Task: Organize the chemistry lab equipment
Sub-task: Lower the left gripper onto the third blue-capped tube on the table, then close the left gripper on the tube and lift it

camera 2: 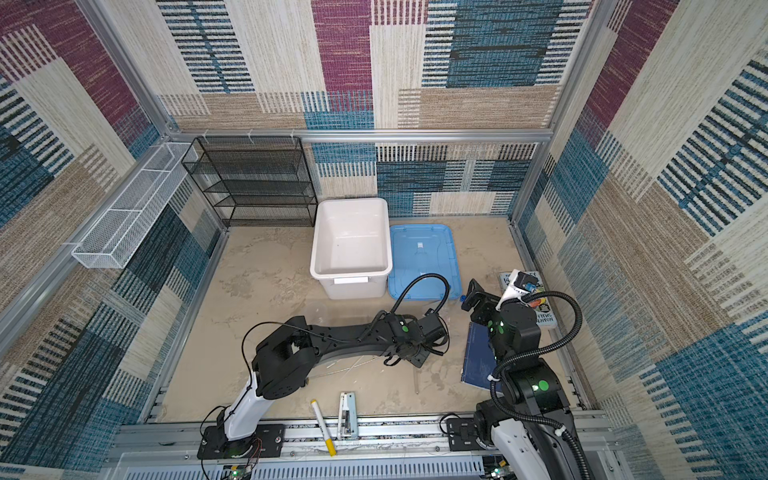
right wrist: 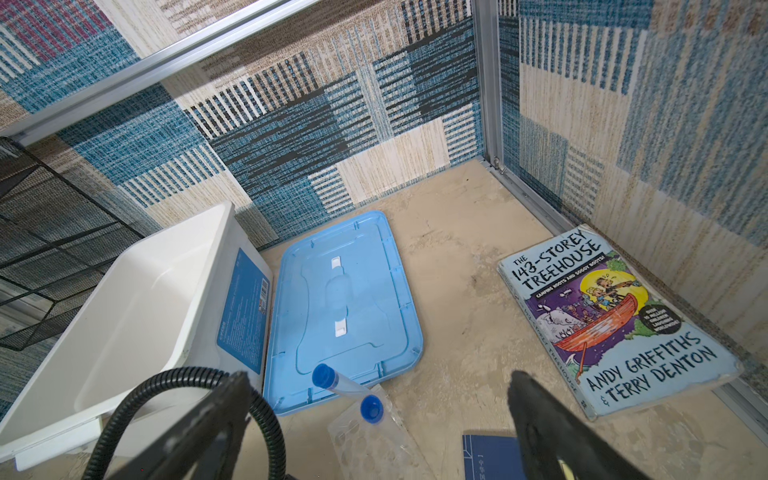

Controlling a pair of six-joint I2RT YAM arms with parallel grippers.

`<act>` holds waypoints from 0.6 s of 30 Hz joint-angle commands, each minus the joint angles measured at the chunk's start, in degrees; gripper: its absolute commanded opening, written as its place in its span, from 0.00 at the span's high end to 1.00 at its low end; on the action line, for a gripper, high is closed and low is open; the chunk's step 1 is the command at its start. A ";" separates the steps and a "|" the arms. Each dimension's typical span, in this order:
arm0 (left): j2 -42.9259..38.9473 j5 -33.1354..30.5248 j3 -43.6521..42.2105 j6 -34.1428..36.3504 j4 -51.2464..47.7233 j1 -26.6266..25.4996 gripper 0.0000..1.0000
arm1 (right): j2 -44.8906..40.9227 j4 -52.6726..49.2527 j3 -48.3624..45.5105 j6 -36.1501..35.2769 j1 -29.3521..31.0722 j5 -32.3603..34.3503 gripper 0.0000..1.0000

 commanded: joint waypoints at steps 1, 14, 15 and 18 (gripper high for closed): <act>-1.96 5.04 -1.62 2.48 -1.48 -0.03 0.56 | 0.05 0.99 0.00 -0.51 0.05 -0.81 0.02; -5.79 9.41 -8.08 1.91 -3.94 -0.57 0.53 | 0.81 0.90 -0.40 -0.77 0.05 -0.99 0.03; -6.23 9.21 -8.58 1.86 -3.87 -0.64 0.53 | 0.95 0.99 -0.42 -0.86 0.04 -1.08 0.03; -7.48 9.02 -9.71 1.99 -3.78 -0.66 0.61 | 1.50 0.99 -0.44 -0.86 0.02 -1.44 0.03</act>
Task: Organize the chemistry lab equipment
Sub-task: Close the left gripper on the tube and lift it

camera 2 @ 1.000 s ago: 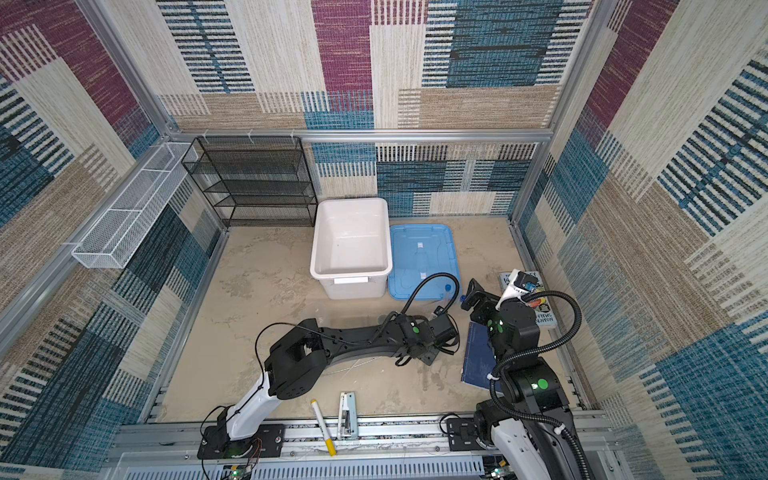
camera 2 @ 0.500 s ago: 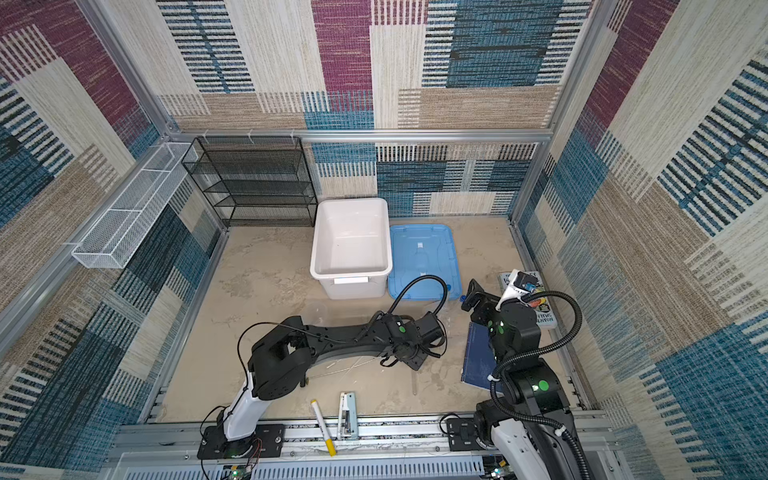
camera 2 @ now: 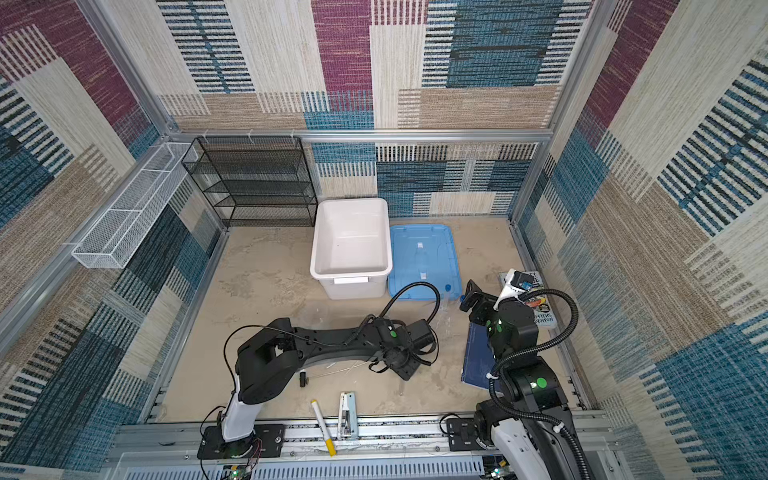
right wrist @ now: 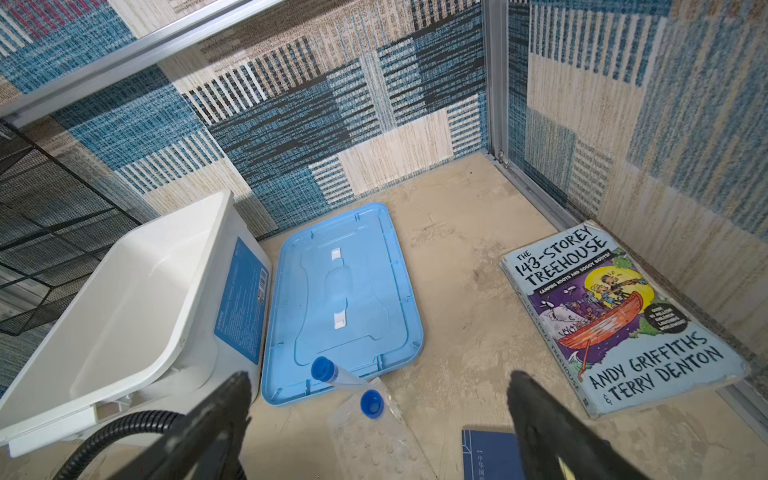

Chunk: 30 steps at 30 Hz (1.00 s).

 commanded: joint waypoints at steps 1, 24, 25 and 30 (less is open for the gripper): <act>-1.27 0.97 -1.20 0.48 -2.14 -0.09 0.62 | 0.29 0.99 -0.15 -0.26 0.04 -0.72 0.03; -1.82 -2.56 -2.78 -0.06 -0.78 0.22 0.73 | 1.44 3.53 -1.64 -1.23 0.07 -4.00 0.05; -1.73 -2.50 -2.68 -0.14 -0.74 0.26 0.74 | 1.49 3.62 -1.64 -1.20 0.05 -3.93 0.05; -1.84 -2.87 -2.74 0.10 -0.20 0.22 0.79 | 1.70 3.62 -1.64 -1.40 0.00 -4.27 0.05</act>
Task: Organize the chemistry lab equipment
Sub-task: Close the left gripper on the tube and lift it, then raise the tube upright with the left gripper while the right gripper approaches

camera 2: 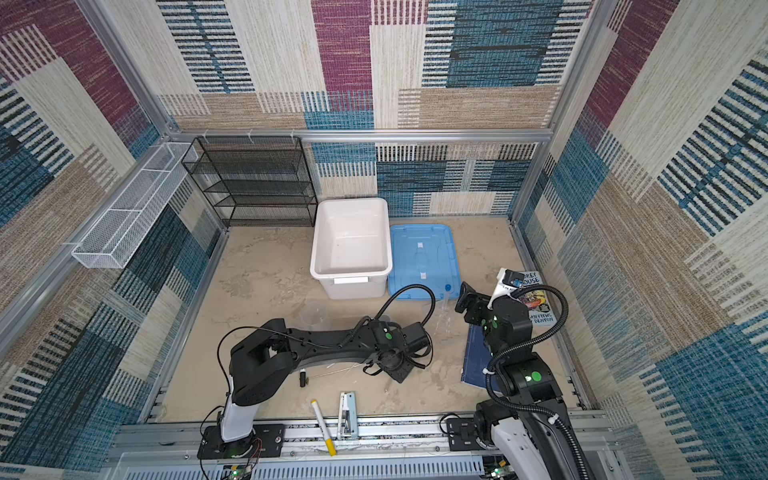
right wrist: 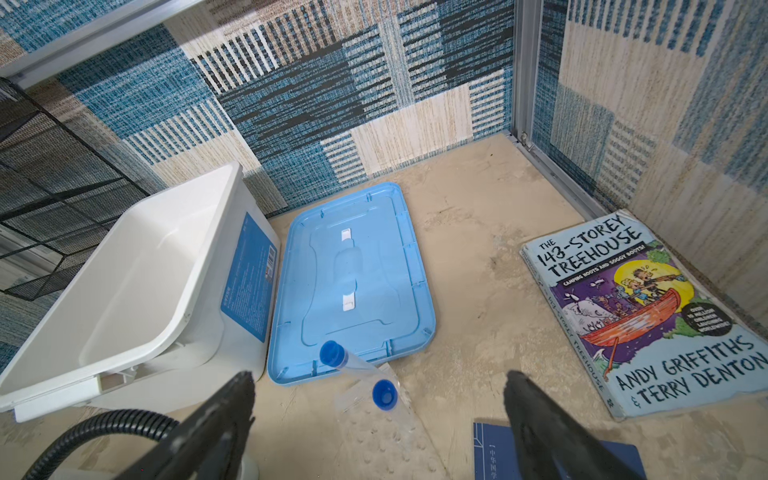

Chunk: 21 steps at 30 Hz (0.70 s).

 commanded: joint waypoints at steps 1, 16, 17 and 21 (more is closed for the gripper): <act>-0.19 -1.15 -0.15 0.34 0.88 0.15 0.79 | -0.09 2.01 -0.11 -0.54 0.05 -0.88 0.05; -7.76 -1.67 -8.27 2.63 13.00 1.03 0.84 | 5.20 5.90 -0.30 -2.71 0.05 -15.88 0.04; -9.14 -1.71 -9.78 2.94 15.04 1.03 0.84 | 5.48 5.92 0.07 -2.52 0.05 -16.47 0.03; -14.86 -2.68 -16.25 3.83 23.92 1.03 0.84 | 6.24 6.52 0.92 -2.52 0.05 -18.55 0.03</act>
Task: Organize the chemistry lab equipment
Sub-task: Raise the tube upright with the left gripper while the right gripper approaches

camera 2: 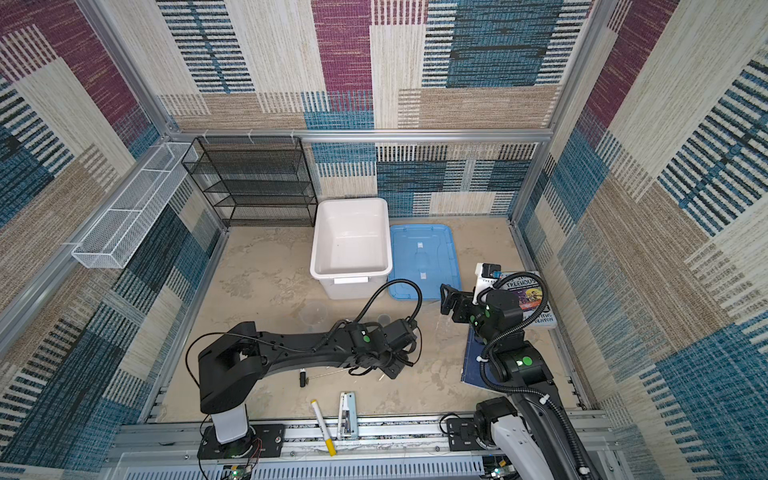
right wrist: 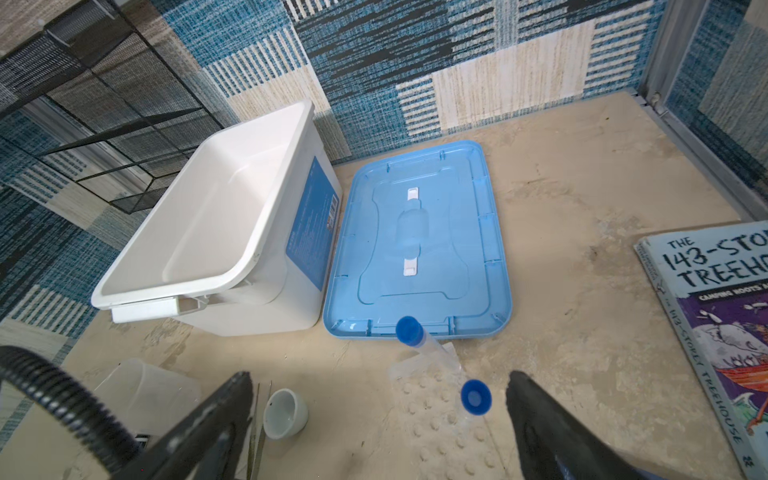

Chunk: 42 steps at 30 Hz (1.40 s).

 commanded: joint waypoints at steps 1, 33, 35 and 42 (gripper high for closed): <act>-3.65 -1.63 -3.48 2.15 10.00 0.01 0.84 | 0.27 2.94 0.84 -0.18 0.02 -3.44 0.02; -19.47 -11.20 -21.69 10.15 36.90 -0.02 0.84 | 21.37 -0.30 9.16 -2.11 3.96 -29.07 0.25; -19.32 -11.29 -21.49 10.25 36.83 0.04 0.84 | 21.38 1.53 8.04 -1.27 4.30 -31.39 0.29; -19.03 -12.05 -21.00 11.20 36.66 0.03 0.84 | 22.17 3.62 6.30 -0.24 5.87 -34.85 0.41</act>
